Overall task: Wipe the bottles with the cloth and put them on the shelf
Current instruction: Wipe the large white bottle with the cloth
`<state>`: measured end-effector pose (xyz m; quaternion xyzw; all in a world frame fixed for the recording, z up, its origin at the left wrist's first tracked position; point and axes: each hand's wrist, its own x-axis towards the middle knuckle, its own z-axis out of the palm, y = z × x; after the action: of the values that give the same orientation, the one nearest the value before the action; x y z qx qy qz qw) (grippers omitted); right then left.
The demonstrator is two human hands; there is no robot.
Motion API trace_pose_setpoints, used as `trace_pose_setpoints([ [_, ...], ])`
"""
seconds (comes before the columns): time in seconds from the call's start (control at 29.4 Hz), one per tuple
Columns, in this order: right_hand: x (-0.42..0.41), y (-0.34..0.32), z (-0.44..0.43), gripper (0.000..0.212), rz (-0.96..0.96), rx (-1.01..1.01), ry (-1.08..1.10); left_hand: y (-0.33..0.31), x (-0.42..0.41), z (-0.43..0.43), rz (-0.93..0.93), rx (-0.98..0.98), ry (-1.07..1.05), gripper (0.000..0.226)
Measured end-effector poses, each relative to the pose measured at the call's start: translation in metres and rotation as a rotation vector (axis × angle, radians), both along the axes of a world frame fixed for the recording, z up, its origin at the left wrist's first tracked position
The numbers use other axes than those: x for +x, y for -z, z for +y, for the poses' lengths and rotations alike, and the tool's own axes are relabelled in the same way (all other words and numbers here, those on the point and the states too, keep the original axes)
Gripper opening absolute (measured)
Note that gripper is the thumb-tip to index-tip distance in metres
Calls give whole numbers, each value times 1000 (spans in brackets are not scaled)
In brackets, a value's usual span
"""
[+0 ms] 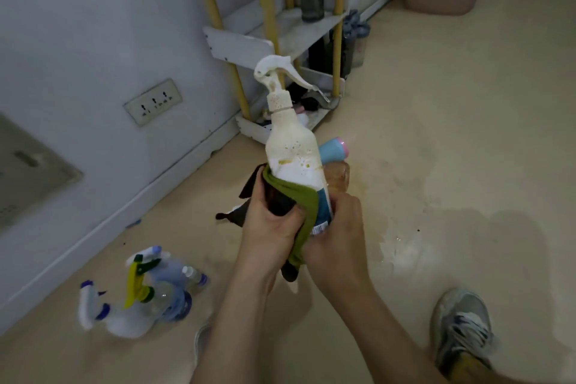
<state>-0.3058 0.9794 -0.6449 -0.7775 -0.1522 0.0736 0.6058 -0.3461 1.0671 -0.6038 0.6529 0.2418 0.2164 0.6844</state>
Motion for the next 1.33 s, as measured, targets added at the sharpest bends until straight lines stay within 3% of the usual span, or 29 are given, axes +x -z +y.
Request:
trace_pose_setpoints([
  [0.1, -13, -21, -12, 41, -52, 76, -159, -19, -6, -7, 12, 36, -106, 41],
  [0.24, -18, -61, -45, 51, 4, 94, -422, -47, -17, -13, 1, -161, -274, 3],
  [0.34, -13, -89, -58, 42, 265, 188, -459, -55, -29, -8, 11, -319, -276, 50],
  [0.37, -14, -97, -55, 63, 328, 177, -416, -58, -34, -10, 22, -340, -247, 55],
  [0.44, -16, -101, -47, 110, 447, 227, -344, -57, -38, -19, 58, -316, -207, 39],
  [0.48, -19, -102, -41, 109, 486, 265, -324, -59, -38, -25, 81, -290, -206, 31],
  [0.51, -23, -102, -35, 86, 464, 297, -326, -62, -38, -32, 118, -250, -230, 30],
  [0.58, -33, -103, -30, 19, 414, 321, -231, -68, -37, -35, 168, -105, -296, 35],
  [0.61, -39, -103, -31, 5, 393, 320, -192, -72, -35, -34, 177, -15, -322, 36],
  [0.75, -52, -94, -35, 41, 394, 401, -142, -93, -29, -35, 245, 211, -203, 36],
  [0.85, -42, -97, -36, 28, 329, 387, -132, -95, -36, -49, 234, 228, -24, 24],
  [0.92, -32, -101, -38, 33, 344, 429, -127, -84, -44, -62, 185, 327, 32, 34],
  [1.02, -33, -107, -39, 36, 452, 522, -162, -76, -47, -71, 140, 406, -95, 44],
  [1.26, -39, -104, -43, 40, 134, 364, -125, -95, -28, -65, 342, 352, -144, 34],
  [1.33, -38, -105, -47, 36, 78, 353, -145, -97, -24, -63, 352, 298, -132, 42],
])
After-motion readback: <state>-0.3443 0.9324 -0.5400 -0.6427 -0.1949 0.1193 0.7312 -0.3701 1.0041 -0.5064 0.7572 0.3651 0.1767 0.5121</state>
